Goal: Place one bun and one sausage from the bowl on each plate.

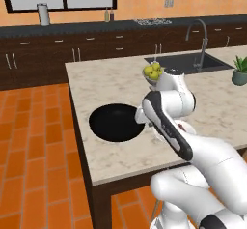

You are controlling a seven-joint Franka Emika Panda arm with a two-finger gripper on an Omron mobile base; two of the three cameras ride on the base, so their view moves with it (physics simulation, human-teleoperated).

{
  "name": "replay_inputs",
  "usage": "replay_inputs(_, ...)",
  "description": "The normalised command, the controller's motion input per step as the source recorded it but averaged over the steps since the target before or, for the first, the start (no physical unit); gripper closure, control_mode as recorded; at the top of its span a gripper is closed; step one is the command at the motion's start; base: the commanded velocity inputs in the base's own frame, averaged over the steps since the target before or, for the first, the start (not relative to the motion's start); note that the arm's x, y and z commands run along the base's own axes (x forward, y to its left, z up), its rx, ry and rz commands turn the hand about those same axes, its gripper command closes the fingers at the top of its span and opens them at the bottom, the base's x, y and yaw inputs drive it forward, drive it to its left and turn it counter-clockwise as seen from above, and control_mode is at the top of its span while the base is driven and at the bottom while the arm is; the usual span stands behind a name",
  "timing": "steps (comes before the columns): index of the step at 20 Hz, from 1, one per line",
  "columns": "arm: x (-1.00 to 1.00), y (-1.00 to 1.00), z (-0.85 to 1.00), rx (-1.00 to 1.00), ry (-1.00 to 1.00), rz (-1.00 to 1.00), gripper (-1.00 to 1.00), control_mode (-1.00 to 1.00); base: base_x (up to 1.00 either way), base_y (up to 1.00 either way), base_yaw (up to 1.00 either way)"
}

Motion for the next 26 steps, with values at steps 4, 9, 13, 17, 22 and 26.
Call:
replay_inputs(4, -0.93, 0.01, 0.54, -0.01, 0.04, 0.03, 1.00, -1.00, 0.00, 0.00, 0.00)
replay_inputs(9, -0.88, -0.04, 0.24, -0.03, 0.03, 0.00, 1.00, -1.00, 0.00, 0.00, 0.00)
replay_inputs(13, -0.39, -0.01, 0.23, -0.01, 0.03, 0.00, 1.00, -1.00, 0.00, 0.00, 0.00)
replay_inputs(17, -0.01, -0.01, 0.03, 0.00, 0.00, 0.00, 1.00, 1.00, -0.45, -0.31, 0.00)
replay_inputs(22, 0.00, 0.00, 0.00, 0.00, 0.00, 0.00, 1.00, 1.00, -0.57, -1.00, -0.01)
replay_inputs(26, 0.00, 0.00, 0.00, 0.00, 0.00, 0.00, 1.00, 1.00, 0.02, -1.00, 0.00)
